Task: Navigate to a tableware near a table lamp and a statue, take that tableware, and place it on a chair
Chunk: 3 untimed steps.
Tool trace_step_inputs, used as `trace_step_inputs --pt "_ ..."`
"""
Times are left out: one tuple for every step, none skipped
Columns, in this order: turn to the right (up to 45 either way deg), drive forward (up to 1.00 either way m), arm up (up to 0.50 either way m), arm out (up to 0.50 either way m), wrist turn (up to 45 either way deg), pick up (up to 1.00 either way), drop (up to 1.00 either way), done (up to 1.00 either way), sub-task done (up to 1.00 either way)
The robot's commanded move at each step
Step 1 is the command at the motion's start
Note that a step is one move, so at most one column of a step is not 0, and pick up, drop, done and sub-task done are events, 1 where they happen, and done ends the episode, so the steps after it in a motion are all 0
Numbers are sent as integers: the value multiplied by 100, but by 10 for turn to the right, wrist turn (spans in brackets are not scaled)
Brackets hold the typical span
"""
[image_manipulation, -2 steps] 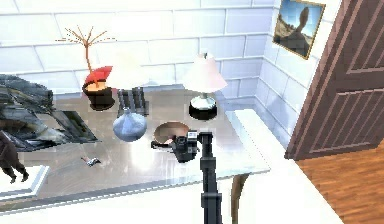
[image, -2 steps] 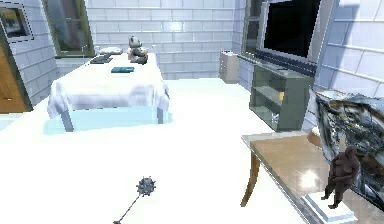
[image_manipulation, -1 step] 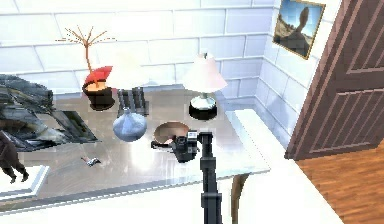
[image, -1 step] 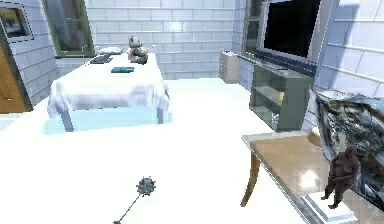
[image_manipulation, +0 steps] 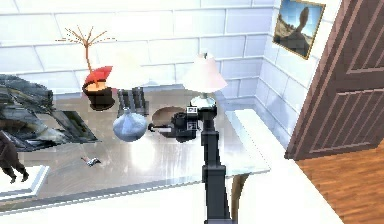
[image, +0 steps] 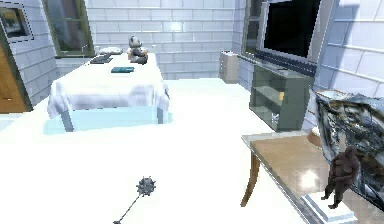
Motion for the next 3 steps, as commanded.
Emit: trace_step_inputs --pt "0 0 22 0 0 0 0 0 0" --pt "0 0 0 0 -450 0 0 0 0" --pt "0 0 0 0 -450 0 0 0 0"
